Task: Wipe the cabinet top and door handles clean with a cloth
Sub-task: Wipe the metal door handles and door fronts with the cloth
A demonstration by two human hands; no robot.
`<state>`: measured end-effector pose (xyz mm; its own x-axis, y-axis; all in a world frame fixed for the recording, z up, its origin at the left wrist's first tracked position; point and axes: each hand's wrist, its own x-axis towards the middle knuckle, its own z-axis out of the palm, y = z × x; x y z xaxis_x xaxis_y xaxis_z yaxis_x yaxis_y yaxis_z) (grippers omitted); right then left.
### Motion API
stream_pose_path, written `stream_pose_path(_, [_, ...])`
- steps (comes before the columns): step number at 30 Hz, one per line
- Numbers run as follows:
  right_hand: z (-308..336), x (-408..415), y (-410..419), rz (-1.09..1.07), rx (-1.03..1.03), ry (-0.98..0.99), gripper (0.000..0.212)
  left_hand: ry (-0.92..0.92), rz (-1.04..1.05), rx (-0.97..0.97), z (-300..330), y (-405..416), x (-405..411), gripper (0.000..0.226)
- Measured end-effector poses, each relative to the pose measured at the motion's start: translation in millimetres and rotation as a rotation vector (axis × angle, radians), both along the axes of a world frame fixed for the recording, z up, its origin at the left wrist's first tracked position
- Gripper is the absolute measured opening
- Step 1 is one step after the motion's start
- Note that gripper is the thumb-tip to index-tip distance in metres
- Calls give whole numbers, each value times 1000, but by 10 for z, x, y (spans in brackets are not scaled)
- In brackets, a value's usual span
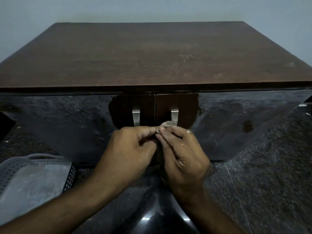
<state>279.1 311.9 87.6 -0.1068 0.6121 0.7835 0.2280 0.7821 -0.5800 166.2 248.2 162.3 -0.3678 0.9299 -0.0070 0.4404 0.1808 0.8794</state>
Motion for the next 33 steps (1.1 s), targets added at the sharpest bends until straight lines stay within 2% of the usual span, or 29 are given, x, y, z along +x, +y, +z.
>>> stream_pose_path(3, [132,-180,-24,81,-58,53,20,-8,207,-39,12,-85,-151,35])
stream_pose_path(7, [241,-462,-21,94,-86,116,21,9,334,-8,77,-211,-297,39])
stream_pose_path(11, [37,-513,-45,79,-150,156,19,23,428,55,130,-231,-378,37])
stream_pose_path(15, [-26,-444,-92,85,-126,90,14,35,434,53,124,-197,-353,35])
stream_pose_path(20, [204,-525,11,114,113,36,15,55,421,120,134,-185,-311,35])
stream_pose_path(24, [110,-551,88,186,248,-132,18,79,430,162,125,-229,-343,35])
stream_pose_path(29, [-239,-478,98,186,374,-302,21,13,348,74,65,-191,-363,32])
stream_pose_path(33, [-412,-412,144,172,273,-349,17,33,258,-67,-32,-185,-354,32])
